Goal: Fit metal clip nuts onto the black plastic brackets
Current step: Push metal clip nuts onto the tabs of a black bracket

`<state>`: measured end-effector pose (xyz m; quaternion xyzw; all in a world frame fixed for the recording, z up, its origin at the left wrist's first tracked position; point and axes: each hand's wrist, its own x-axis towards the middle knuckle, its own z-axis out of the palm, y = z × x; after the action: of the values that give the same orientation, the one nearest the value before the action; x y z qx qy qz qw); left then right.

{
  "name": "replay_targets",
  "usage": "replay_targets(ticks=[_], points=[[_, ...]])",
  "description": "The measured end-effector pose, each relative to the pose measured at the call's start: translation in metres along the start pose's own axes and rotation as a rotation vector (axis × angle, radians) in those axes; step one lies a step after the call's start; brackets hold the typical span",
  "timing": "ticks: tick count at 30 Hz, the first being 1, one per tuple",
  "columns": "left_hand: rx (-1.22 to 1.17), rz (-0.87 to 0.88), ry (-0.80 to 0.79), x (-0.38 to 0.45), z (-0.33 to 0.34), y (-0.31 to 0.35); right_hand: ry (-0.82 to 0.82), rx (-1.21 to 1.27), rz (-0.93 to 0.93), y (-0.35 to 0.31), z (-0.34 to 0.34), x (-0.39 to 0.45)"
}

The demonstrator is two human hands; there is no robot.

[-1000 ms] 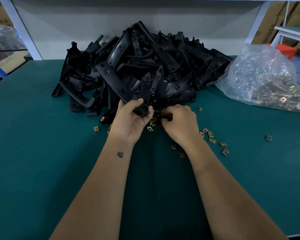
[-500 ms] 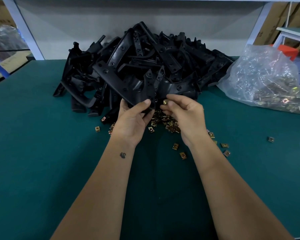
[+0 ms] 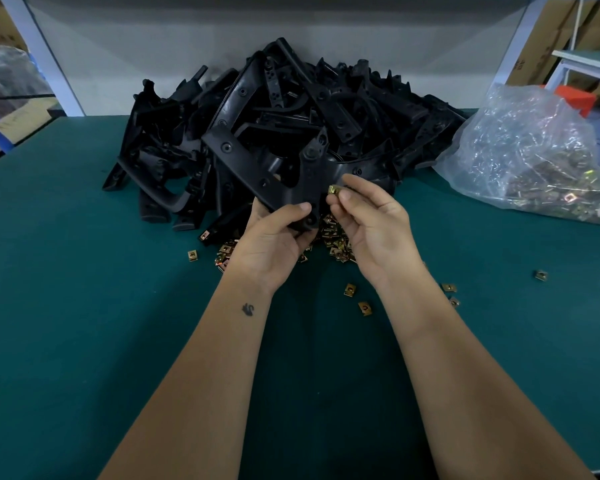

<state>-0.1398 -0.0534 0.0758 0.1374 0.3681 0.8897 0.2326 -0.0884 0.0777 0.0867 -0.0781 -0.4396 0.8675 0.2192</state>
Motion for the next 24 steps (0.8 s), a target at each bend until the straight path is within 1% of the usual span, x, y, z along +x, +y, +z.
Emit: replay_targets(ticks=[3,7,13,19,24], points=[[-0.013,-0.020,-0.026,-0.0004,-0.0005,-0.0005,-0.025,0.034,0.025,-0.0007,-0.0007,-0.0001],[-0.012,-0.038,-0.022,-0.0003,-0.0003,-0.0012,-0.033,0.014,0.020,-0.0011,0.0003,-0.0009],[0.024,-0.053,0.013,-0.0001,0.0001,-0.0011,-0.022,-0.112,-0.019,-0.0012,0.0013,-0.0007],[0.047,-0.013,0.015,0.0008,-0.0007,-0.0021,-0.020,-0.190,-0.093,0.0001,0.0006,-0.0005],[0.075,0.014,-0.028,0.0014,-0.0008,-0.0031,-0.038,-0.142,-0.083,-0.0010,-0.0004,0.0004]])
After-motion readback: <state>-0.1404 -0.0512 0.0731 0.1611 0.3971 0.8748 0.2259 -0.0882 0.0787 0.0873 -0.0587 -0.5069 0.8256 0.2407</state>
